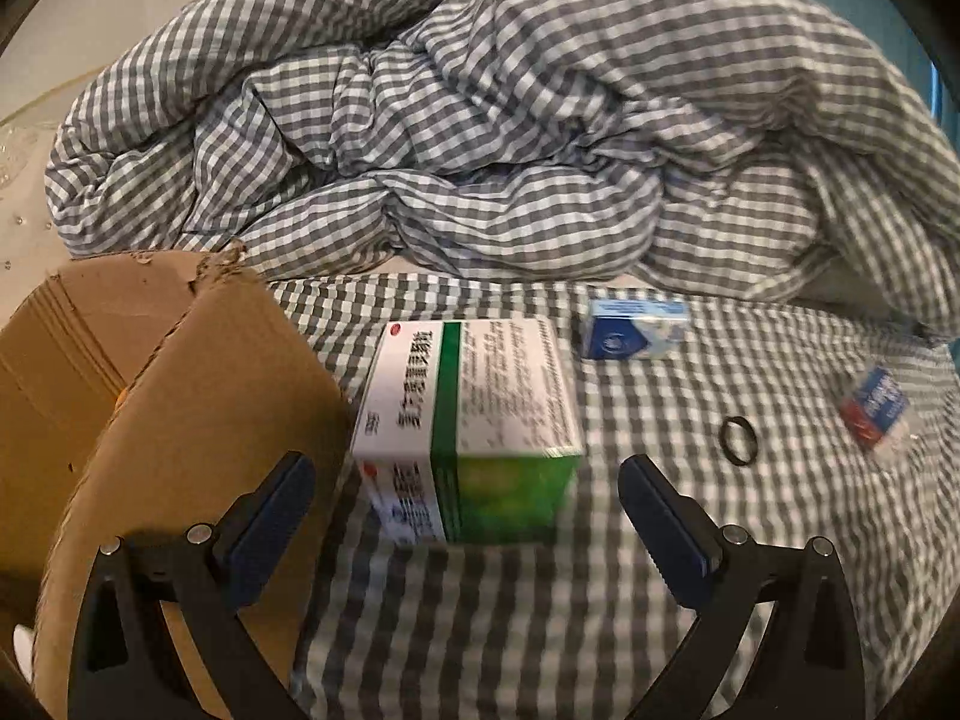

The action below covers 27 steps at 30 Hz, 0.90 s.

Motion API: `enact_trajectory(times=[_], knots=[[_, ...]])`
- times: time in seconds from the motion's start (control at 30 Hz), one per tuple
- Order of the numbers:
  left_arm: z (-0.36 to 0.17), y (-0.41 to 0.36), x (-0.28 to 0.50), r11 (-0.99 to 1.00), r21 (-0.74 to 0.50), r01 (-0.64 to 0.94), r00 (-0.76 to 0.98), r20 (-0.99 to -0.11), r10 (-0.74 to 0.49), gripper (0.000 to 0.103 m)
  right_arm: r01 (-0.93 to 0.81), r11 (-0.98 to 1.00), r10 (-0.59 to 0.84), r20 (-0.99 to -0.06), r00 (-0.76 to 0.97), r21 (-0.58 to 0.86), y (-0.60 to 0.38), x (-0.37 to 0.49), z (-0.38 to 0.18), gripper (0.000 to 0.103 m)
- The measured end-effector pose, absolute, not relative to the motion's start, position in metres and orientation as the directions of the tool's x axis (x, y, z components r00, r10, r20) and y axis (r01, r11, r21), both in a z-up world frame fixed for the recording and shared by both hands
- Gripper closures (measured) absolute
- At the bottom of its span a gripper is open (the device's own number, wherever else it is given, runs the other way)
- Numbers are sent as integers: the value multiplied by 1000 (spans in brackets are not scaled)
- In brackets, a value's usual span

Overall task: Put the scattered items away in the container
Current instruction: 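Move both grippers back over the remaining items on the sheet, then grasp the green-and-white medicine box with the left gripper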

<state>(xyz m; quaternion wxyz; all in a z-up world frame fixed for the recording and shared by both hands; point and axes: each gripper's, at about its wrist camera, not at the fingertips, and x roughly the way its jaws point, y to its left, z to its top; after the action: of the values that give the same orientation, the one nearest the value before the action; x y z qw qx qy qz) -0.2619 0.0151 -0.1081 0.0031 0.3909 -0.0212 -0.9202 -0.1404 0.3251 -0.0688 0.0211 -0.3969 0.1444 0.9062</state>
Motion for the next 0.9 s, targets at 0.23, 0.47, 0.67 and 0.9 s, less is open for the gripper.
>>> enact_trajectory(times=[0.23, 0.47, 0.67, 0.9], knots=[[-130, 23, -293, -992, 122, -28, -683, -727, -70, 0, -162, -956, -76, -738, -670, 246, 330, -147, -82, 31], [-144, 29, -302, -995, 73, -67, -662, -749, -10, 12, -178, -954, -74, -769, -635, 240, 335, -154, -98, 31], [-122, 37, -285, -991, 100, -91, -713, -701, -5, 27, -179, -954, -74, -762, -643, 243, 337, -151, -96, 31], [-80, 48, -245, -988, 81, -128, -731, -681, 39, 26, -90, -983, -55, -720, -692, 161, 347, -164, -68, 31]])
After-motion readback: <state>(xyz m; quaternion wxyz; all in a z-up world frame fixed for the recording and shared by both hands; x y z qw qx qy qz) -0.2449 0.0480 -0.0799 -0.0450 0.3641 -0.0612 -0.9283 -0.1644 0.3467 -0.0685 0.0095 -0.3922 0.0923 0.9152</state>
